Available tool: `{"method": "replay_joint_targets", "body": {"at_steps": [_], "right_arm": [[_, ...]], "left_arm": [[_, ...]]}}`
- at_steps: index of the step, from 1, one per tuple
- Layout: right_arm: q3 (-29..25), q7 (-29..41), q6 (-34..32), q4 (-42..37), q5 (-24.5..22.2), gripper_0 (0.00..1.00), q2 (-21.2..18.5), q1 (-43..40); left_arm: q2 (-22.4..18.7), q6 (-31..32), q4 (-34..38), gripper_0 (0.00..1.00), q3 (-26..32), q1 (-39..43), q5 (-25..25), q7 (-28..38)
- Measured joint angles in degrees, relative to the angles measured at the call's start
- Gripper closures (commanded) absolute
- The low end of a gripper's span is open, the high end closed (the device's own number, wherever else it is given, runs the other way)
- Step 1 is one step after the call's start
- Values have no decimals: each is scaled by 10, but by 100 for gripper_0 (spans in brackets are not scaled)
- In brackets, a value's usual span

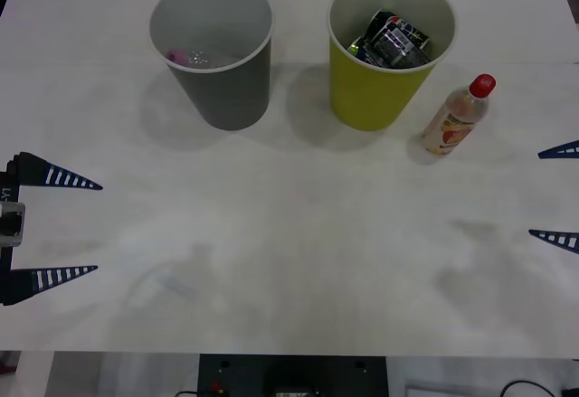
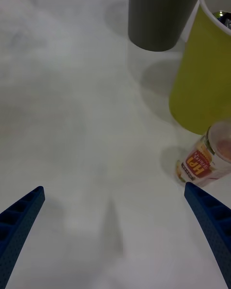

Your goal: Put the can into the green bin and the plastic bottle into the gray bin

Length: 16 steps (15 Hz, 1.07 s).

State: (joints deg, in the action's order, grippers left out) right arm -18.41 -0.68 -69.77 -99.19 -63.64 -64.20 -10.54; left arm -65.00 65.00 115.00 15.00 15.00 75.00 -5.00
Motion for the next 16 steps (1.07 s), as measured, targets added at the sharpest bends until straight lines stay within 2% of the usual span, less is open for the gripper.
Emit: {"method": "replay_joint_targets", "body": {"at_steps": [4,10,13,16], "right_arm": [[0,-26,-31,80,-1,0,25,46],[0,-144,-50,193,-1,0,63,95],[0,-186,-50,243,-4,0,94,120],[-6,-198,-52,308,-4,0,133,148]], "left_arm": [[0,0,0,2,0,0,0,0],[0,0,0,2,0,0,0,0],[0,0,0,2,0,0,0,0],[0,0,0,2,0,0,0,0]]}}
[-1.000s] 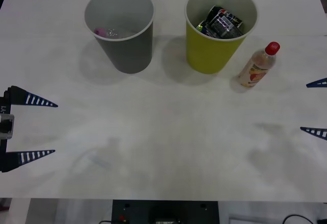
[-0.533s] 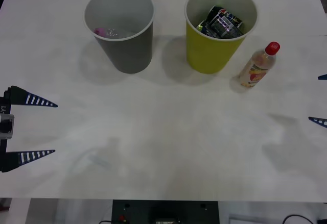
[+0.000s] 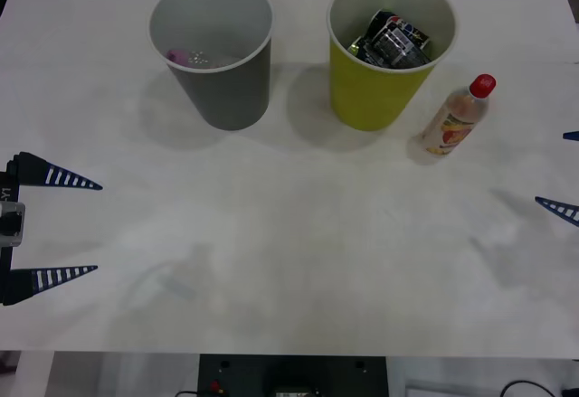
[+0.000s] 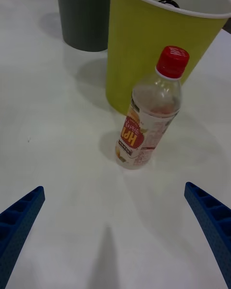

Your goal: Put the can into the green bin and the plastic bottle into the gray bin

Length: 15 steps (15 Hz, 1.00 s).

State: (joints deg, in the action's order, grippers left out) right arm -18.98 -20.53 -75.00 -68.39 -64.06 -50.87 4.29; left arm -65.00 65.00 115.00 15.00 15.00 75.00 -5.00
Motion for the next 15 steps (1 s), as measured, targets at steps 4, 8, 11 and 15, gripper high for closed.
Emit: {"method": "replay_joint_targets", "body": {"at_steps": [4,8,11,15], "right_arm": [[-16,-2,5,60,0,0,50,27],[-42,0,32,69,0,0,104,31],[-54,-2,61,70,0,0,144,32],[-57,-2,85,69,0,0,184,41]], "left_arm": [[0,0,0,2,0,0,0,0],[0,0,0,2,0,0,0,0],[0,0,0,2,0,0,0,0],[0,0,0,2,0,0,0,0]]}}
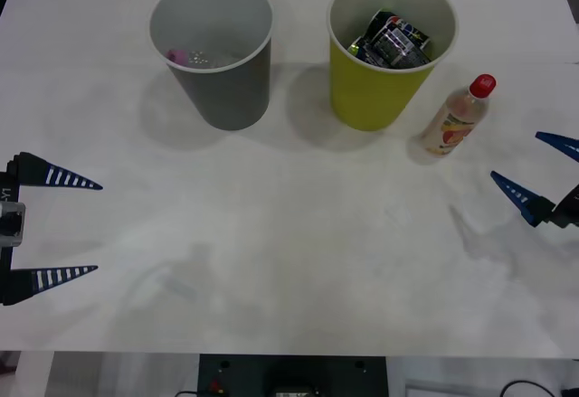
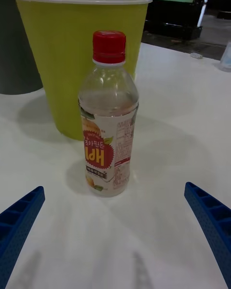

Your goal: Put the can into the green bin and the plastic bottle into the gray bin

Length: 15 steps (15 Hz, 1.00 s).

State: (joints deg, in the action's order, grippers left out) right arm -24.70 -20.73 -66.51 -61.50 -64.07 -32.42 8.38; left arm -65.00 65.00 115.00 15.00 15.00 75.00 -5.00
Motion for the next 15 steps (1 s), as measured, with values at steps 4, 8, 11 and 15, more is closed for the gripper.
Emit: {"method": "replay_joint_targets", "body": {"at_steps": [4,8,11,15], "right_arm": [[3,-1,20,0,0,0,30,6],[16,-6,64,0,1,0,55,14],[28,-13,105,0,0,0,78,29],[46,-21,162,0,0,0,105,51]], "left_arm": [[0,0,0,2,0,0,0,0],[0,0,0,2,0,0,0,0],[0,0,0,2,0,0,0,0],[0,0,0,2,0,0,0,0]]}}
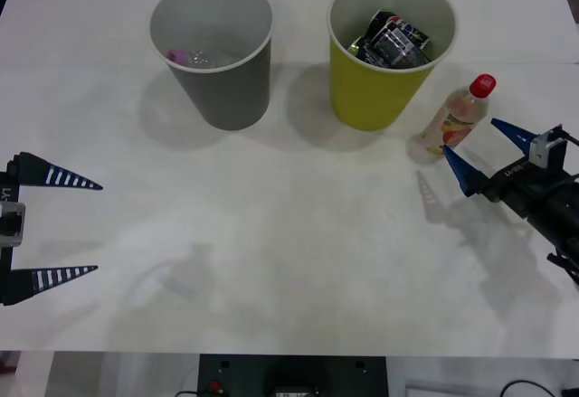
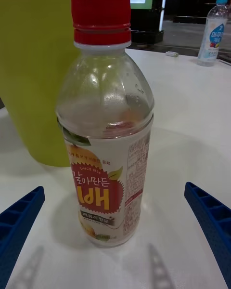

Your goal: Put the can into the green bin and the plastic bottle into the gray bin

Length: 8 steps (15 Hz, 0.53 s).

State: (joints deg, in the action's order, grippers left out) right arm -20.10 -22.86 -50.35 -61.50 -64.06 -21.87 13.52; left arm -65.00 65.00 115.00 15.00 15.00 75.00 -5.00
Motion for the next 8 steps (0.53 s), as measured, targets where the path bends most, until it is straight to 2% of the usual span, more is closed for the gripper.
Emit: {"method": "replay_joint_targets", "body": {"at_steps": [8], "right_arm": [[47,-3,83,0,0,0,18,28]], "left_arm": [[0,0,0,2,0,0,0,0]]}}
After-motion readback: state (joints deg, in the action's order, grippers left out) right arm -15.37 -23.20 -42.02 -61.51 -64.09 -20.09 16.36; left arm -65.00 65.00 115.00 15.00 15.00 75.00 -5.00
